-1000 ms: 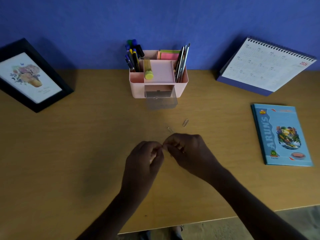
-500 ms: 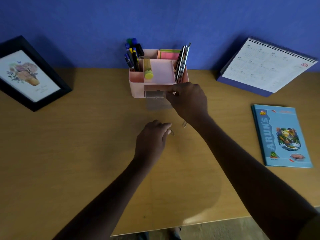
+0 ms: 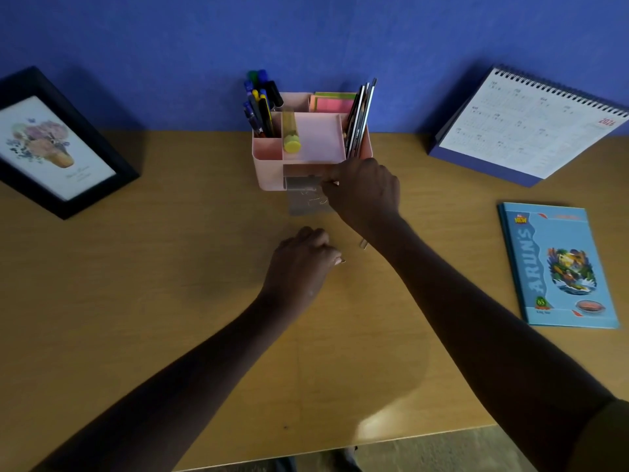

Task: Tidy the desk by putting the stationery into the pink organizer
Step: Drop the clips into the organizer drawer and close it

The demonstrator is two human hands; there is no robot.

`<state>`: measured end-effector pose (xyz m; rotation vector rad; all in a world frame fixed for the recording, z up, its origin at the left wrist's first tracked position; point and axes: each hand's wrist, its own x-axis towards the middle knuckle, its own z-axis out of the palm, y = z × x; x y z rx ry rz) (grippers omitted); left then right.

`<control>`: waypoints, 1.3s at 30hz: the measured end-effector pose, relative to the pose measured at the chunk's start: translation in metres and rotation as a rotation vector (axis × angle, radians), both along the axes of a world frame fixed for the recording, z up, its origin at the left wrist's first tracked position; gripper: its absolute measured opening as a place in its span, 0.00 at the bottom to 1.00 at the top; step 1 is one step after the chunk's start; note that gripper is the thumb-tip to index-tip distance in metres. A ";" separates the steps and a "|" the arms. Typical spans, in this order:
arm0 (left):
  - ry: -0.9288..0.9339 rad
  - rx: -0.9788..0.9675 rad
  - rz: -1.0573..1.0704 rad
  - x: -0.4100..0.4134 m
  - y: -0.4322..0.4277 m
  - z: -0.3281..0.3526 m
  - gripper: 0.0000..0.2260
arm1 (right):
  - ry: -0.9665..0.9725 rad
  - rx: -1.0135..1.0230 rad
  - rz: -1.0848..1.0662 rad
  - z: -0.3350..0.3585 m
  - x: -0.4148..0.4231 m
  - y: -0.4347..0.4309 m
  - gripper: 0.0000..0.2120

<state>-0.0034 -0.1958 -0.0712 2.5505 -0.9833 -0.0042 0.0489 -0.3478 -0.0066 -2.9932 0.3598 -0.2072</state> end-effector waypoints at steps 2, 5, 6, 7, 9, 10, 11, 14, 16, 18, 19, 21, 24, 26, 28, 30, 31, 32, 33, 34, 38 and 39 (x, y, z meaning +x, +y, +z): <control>-0.039 0.021 -0.053 0.003 0.001 -0.002 0.02 | -0.097 0.044 0.030 0.008 -0.012 -0.002 0.13; -0.019 0.032 -0.092 0.004 0.002 -0.003 0.10 | -0.305 0.220 0.037 0.021 -0.046 -0.008 0.12; -0.008 0.028 -0.087 0.005 0.002 -0.001 0.10 | -0.348 0.265 0.026 0.020 -0.060 -0.009 0.11; 0.011 0.025 -0.076 0.005 0.002 0.002 0.07 | -0.357 0.287 0.006 0.017 -0.075 -0.008 0.10; 0.018 0.031 -0.050 0.006 0.001 0.006 0.04 | -0.280 0.300 -0.035 0.001 -0.103 -0.006 0.08; 0.008 0.032 -0.042 0.007 0.000 0.007 0.06 | -0.205 0.294 -0.030 -0.010 -0.115 -0.006 0.08; 0.006 0.015 -0.036 0.007 0.000 0.007 0.07 | -0.107 0.269 -0.006 -0.020 -0.124 -0.006 0.10; -0.004 -0.029 -0.046 0.008 0.002 0.005 0.07 | 0.096 0.173 0.105 -0.040 -0.136 -0.007 0.20; -0.064 0.005 -0.075 0.009 0.003 0.002 0.09 | 0.096 0.109 0.151 -0.041 -0.134 -0.011 0.17; -0.136 0.027 -0.101 0.009 0.003 -0.002 0.09 | 0.071 0.023 0.201 -0.040 -0.130 -0.013 0.13; -0.167 0.036 -0.120 0.009 0.003 -0.003 0.08 | 0.064 0.001 0.224 -0.039 -0.128 -0.013 0.12; -0.232 0.059 -0.174 0.008 0.003 -0.007 0.05 | 0.057 -0.006 0.278 -0.041 -0.124 -0.014 0.16; -0.312 0.105 -0.223 0.008 0.005 -0.012 0.03 | 0.048 -0.055 0.351 -0.042 -0.119 -0.016 0.15; -0.324 0.110 -0.222 0.008 0.005 -0.015 0.05 | 0.030 -0.072 0.397 -0.043 -0.117 -0.020 0.13; -0.316 0.101 -0.198 0.007 0.005 -0.016 0.08 | 0.008 -0.054 0.408 -0.042 -0.114 -0.022 0.14; -0.296 0.048 -0.151 0.006 0.006 -0.018 0.07 | -0.018 0.010 0.401 -0.043 -0.112 -0.024 0.13; -0.274 0.007 -0.117 0.005 0.006 -0.018 0.05 | -0.018 0.044 0.391 -0.042 -0.112 -0.024 0.12; -0.243 -0.048 -0.067 0.003 0.007 -0.020 0.05 | -0.018 0.072 0.378 -0.042 -0.113 -0.024 0.10; -0.194 -0.103 -0.014 0.001 0.008 -0.020 0.07 | -0.016 0.098 0.365 -0.042 -0.114 -0.025 0.09; -0.134 -0.148 0.035 -0.002 0.009 -0.021 0.08 | -0.010 0.127 0.347 -0.041 -0.115 -0.027 0.08; 0.014 -0.284 0.187 -0.012 0.013 -0.022 0.06 | -0.068 0.232 0.256 -0.019 -0.117 -0.032 0.08; 0.033 -0.299 0.211 -0.014 0.012 -0.022 0.07 | -0.122 0.251 0.242 -0.009 -0.114 -0.031 0.07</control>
